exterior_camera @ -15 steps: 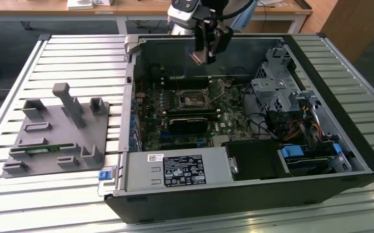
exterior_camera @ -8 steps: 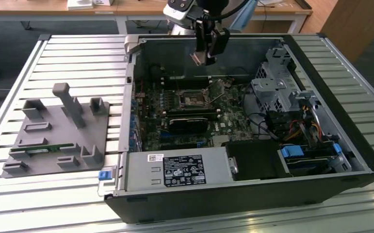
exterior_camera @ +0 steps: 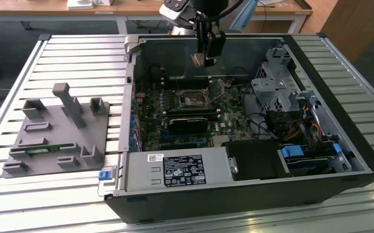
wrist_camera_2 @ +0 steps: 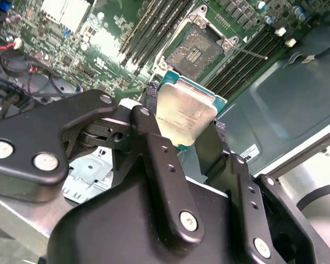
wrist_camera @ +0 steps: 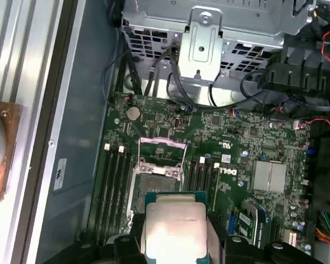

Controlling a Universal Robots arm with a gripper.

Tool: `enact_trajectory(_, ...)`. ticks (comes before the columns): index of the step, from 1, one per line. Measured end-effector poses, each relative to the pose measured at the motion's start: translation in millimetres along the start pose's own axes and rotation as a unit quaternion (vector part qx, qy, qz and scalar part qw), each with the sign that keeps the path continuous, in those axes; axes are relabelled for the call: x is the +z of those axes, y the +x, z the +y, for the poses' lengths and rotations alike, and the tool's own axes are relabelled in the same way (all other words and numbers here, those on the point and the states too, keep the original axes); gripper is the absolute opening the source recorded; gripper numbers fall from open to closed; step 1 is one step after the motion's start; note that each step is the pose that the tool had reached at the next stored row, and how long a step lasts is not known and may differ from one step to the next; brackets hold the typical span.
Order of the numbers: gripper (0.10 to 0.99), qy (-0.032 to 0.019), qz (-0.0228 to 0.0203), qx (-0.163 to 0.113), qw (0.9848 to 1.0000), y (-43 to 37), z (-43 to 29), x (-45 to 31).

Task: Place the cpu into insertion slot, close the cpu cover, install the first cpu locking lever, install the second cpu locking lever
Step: 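Place the cpu into insertion slot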

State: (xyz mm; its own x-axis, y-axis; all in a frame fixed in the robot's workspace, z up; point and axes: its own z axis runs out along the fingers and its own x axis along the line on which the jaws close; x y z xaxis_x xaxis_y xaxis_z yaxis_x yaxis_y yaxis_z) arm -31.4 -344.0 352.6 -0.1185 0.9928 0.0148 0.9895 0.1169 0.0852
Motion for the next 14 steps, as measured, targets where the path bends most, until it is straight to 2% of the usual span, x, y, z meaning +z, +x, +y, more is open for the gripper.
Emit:
enact_trajectory(4,0.529,-0.0001,-0.0006,0.009,1.0,1.5,-0.2,2.9)
enact_trajectory(14,0.529,0.0,-0.0011,0.01,1.0,1.5,-1.2,7.8)
